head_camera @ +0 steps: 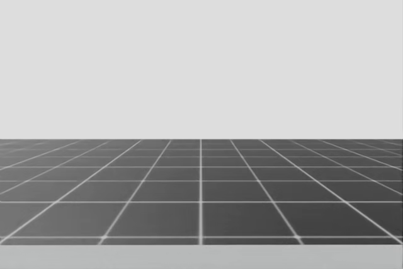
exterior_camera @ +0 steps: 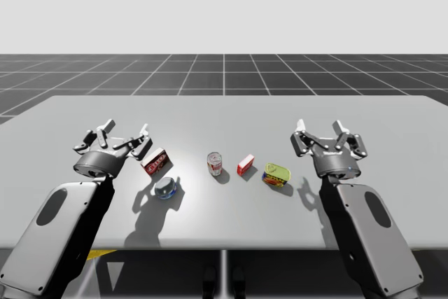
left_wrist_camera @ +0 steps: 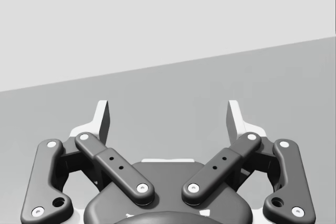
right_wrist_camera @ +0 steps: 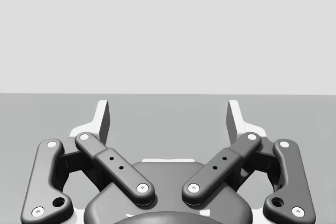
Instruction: Lift the pudding box off the table.
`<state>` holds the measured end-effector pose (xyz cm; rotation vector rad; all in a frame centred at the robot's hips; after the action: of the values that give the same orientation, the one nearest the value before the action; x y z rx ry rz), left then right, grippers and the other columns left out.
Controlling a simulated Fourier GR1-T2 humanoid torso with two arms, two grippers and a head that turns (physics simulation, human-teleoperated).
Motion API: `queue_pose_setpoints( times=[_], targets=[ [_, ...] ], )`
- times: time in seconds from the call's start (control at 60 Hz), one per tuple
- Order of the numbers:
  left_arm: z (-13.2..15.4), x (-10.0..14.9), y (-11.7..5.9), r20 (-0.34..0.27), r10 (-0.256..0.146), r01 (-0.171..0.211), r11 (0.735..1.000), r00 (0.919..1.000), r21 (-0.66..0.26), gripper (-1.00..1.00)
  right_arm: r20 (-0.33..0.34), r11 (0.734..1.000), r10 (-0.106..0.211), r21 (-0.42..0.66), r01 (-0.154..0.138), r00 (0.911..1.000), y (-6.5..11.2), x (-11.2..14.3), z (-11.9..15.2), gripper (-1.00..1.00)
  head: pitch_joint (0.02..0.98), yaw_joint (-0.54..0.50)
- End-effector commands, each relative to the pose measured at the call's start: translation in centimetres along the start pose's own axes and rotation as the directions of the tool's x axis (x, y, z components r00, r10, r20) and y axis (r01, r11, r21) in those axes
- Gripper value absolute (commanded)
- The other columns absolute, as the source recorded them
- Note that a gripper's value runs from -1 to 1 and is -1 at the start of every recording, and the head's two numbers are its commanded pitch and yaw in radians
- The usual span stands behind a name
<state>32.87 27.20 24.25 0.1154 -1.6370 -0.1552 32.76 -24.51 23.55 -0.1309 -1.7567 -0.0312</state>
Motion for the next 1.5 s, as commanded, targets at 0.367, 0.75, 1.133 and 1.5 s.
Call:
queue_pose_setpoints(
  times=[0.367, 0.75, 1.133, 1.5],
  targets=[
    [0.0, 0.0, 0.1, -0.004, 0.001, -0.001, 1.0, 1.0, -0.001, -1.0, -0.038, 1.0, 0.006, 0.028, -0.005, 0.9993, -0.1, 0.1, -0.1, -1.0, 0.285, 0.0],
    [-0.1, 0.0, 0.2, -0.008, -0.007, 0.007, 1.0, 0.9999, -0.003, -1.0, -0.049, 1.0, 0.009, 0.023, -0.008, 0.9987, -0.3, 0.1, -0.2, -1.0, 0.571, 0.08],
    [-0.1, -0.1, 0.1, -0.021, -0.015, 0.015, 1.0, 0.9997, -0.009, -1.0, -0.061, 0.998, 0.04, 0.044, -0.038, 0.9973, 0.3, -0.1, -0.1, -1.0, 0.749, 0.33],
    [0.5, 0.9, -0.2, -0.057, 0.057, -0.063, 0.992, 0.9968, -0.113, -1.0, -0.063, 0.997, 0.062, 0.048, -0.059, 0.9961, 0.5, -0.3, -0.1, -1.0, 0.795, 0.43]
  ],
)
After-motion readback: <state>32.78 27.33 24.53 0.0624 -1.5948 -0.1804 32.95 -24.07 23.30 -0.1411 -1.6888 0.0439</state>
